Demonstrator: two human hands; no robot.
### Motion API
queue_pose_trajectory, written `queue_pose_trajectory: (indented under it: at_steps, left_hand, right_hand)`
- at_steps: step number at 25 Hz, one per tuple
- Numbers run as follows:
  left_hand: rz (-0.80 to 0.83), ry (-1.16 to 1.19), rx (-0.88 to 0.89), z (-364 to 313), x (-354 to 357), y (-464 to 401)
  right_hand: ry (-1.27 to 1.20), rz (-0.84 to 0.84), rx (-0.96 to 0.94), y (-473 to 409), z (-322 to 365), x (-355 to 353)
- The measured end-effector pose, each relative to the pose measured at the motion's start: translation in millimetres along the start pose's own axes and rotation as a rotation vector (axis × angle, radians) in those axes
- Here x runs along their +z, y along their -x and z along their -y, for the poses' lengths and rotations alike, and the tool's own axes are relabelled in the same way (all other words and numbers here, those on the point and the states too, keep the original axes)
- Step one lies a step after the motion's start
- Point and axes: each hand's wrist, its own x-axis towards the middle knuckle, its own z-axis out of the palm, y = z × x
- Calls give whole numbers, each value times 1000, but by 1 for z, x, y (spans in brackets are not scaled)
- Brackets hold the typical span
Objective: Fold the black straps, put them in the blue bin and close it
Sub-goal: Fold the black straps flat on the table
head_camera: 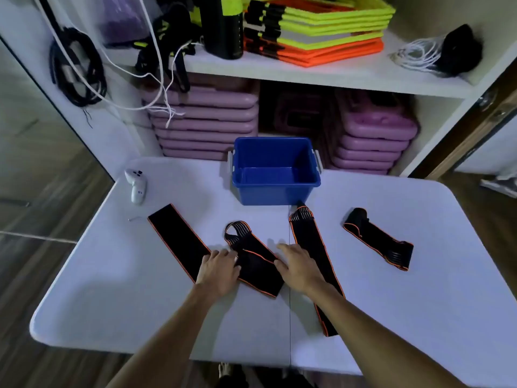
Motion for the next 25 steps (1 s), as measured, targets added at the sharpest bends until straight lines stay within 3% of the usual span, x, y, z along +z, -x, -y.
queue_pose_trajectory:
  at_steps: [8,11,12,14,16,18,20,22,25]
  left_hand:
    - [25,209,-231,-42,16,-11]
    - [-75,347,-31,-66,13,-8]
    - [-33,448,89,-76,12,-4]
    - [202,569,307,-94,15,5]
    - [393,586,381,-102,19,4]
    - [293,644,340,-96,18,-10]
    - [60,667,250,-76,16,-28]
    - [-92,552,155,-49,16,-42]
    - [5,261,69,-16,21,-47]
  right_hand:
    - [-182,-44,-14,-1,-32,7]
    - [-368,-147,43,-4,-43,-9]
    - [-423,-181,79,-5,-48,-16]
    - [-524,-178,161,-7,-65,-31]
    - [-535,-102,212,-3,-87,-42]
    - [-467,-22,209,9,-102,-42]
    - [-408,44,178,21,-106,-33]
    - [-289,73,127,29,-103,-19]
    - [-117,65,85,30,-90,-1]
